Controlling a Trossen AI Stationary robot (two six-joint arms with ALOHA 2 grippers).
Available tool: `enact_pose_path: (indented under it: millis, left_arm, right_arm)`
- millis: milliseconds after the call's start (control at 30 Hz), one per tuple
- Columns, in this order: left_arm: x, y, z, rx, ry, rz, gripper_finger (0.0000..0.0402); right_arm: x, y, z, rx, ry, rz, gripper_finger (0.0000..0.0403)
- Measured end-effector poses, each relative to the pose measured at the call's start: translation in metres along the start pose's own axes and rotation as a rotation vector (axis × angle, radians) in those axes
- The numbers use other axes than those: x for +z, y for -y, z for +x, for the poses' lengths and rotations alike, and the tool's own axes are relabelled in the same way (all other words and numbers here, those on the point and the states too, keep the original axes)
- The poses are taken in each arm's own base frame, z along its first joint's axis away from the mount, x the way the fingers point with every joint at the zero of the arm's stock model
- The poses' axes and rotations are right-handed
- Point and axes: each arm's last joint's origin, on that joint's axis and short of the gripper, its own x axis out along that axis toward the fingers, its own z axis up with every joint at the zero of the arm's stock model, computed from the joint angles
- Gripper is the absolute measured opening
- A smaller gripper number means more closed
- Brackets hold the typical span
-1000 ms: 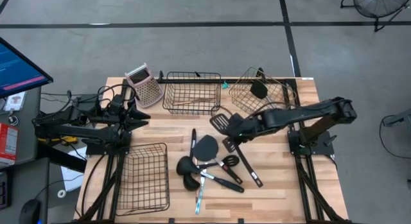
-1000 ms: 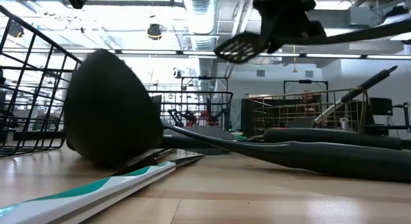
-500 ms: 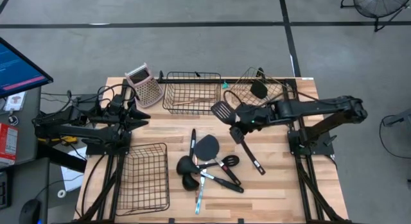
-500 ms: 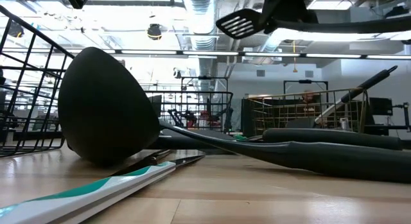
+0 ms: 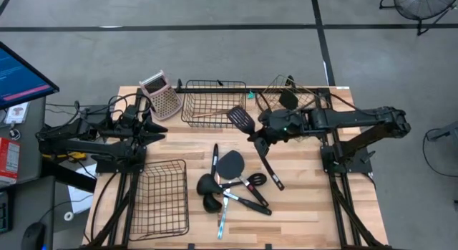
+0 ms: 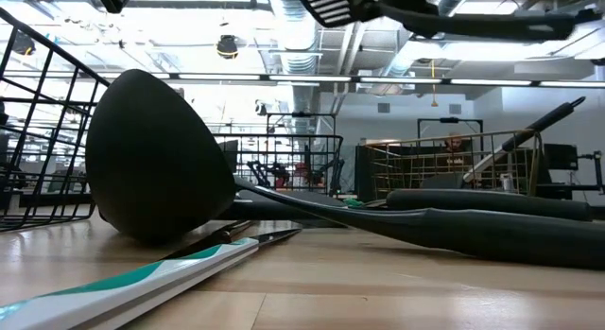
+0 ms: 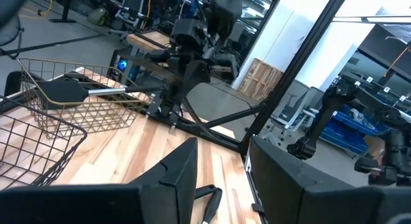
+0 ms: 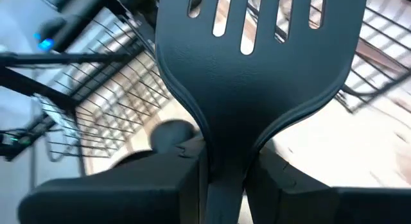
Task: Pick & Place Kitchen Items
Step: Put the black spatula into the bottom black wire basket
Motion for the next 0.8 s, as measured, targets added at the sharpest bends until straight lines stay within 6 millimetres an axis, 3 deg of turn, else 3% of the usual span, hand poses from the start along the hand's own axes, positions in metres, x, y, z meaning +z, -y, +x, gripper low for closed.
enact_pose_path:
  millis: [200,367,600,800]
  left_arm:
    - [0.001,-0.001,0.003,0.020,0.007,0.023,0.0127]
    - [0.005,0.001,0.017,0.006,0.043,0.017,0.0127]
    - [0.008,0.000,0.052,0.014,0.066,-0.004,0.0134]
    - [-0.002,-0.006,0.087,0.042,0.007,-0.011,0.0173]
  right_arm:
    - [0.014,-0.004,0.000,0.116,0.081,-0.040,0.0065]
    - [0.028,-0.006,-0.002,0.195,0.187,-0.065,0.0065]
    - [0.046,-0.015,-0.010,0.314,0.379,-0.113,0.0065]
    - [0.053,-0.020,-0.015,0.386,0.456,-0.117,0.0065]
